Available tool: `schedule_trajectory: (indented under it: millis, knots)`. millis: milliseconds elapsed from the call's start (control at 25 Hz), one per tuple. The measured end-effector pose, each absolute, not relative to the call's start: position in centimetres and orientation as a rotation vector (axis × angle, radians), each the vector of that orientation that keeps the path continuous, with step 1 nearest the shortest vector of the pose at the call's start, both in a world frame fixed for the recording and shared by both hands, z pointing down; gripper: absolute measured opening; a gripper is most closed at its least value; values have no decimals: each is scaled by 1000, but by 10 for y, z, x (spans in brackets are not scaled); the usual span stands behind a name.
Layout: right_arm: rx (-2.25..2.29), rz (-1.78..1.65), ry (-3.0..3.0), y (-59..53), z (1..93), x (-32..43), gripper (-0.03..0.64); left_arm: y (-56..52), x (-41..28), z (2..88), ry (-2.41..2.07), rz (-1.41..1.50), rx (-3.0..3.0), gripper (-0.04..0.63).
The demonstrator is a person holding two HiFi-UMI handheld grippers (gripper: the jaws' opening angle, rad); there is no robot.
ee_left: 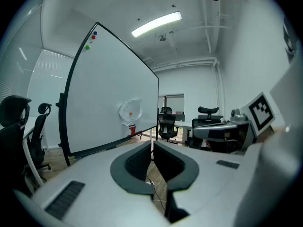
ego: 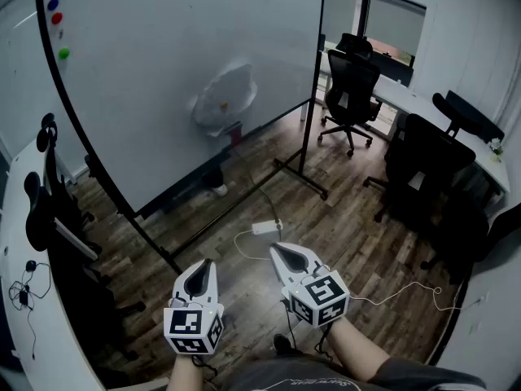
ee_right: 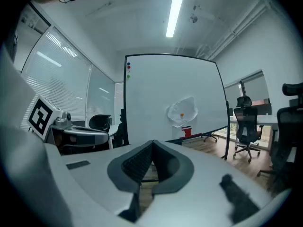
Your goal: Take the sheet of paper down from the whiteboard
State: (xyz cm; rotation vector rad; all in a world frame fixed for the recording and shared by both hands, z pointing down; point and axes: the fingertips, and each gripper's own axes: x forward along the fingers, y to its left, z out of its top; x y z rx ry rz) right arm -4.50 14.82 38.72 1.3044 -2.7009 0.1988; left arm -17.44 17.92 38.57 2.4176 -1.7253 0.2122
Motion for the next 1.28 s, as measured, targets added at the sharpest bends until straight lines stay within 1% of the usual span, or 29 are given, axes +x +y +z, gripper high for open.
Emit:
schedule_trajectory:
  millis: [680, 800, 1000, 1280]
  knots:
    - [1281, 187, -2721, 154, 385, -41, 22, 185, -166, 384, -1744, 211, 2409, 26]
    - [1294, 196, -2721, 158, 386, -34, 22, 187, -161, 387, -1731, 216, 2407, 26]
    - [1317, 117, -2702, 166, 388, -22, 23, 185, -152, 399, -1692, 236, 2408, 26]
    - [1388, 228, -2675, 152, 407, 10, 23, 170, -134, 403, -1685, 281, 2426, 26]
